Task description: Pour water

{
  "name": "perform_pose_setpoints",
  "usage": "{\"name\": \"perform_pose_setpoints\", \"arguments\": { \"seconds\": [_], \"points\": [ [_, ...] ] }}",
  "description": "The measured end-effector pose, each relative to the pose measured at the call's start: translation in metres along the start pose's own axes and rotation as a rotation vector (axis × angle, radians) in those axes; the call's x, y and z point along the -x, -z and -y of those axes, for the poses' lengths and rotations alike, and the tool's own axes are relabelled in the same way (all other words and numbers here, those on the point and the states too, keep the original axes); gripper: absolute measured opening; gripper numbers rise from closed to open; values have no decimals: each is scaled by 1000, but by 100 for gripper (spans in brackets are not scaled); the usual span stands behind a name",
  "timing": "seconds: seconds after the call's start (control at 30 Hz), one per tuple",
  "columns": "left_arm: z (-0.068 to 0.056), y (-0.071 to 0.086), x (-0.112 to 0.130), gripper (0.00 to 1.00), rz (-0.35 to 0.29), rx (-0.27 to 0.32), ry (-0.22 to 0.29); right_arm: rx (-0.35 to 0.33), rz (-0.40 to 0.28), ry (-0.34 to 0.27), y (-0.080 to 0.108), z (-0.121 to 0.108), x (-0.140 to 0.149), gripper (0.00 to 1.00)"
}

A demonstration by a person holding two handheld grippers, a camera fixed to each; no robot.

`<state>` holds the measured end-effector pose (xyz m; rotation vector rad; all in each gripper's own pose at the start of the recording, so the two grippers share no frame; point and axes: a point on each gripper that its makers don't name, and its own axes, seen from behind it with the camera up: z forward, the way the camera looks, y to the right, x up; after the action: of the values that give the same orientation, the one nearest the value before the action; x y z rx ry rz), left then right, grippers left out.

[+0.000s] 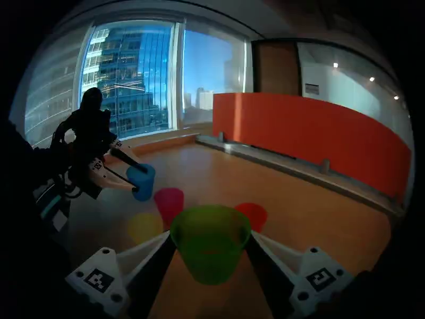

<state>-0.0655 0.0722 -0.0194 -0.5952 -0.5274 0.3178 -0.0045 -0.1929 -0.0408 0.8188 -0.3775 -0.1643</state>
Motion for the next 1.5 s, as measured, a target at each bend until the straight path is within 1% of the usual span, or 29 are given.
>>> {"name": "perform_pose_setpoints", "arguments": {
  "seconds": [0.3,0.57,0.7,0.87,1.07,1.27,1.5],
  "points": [
    [5,-14,23,86,56,12,28,-5,41,-14,-5,-1,20,89],
    [8,-25,39,86,91,17,42,-5,53,-30,-9,-4,26,89],
    [10,-29,43,87,96,17,50,-5,58,-32,-11,-6,29,89],
    [12,-30,44,86,95,21,60,-5,61,-36,-13,-6,30,89],
    [13,-29,50,86,109,15,55,-6,68,-39,-15,-5,35,89],
    [14,-28,55,86,119,12,62,-9,72,-41,-15,-1,37,89],
    [12,-26,61,86,138,18,59,-11,85,-49,-15,2,45,89]
  ]
}}
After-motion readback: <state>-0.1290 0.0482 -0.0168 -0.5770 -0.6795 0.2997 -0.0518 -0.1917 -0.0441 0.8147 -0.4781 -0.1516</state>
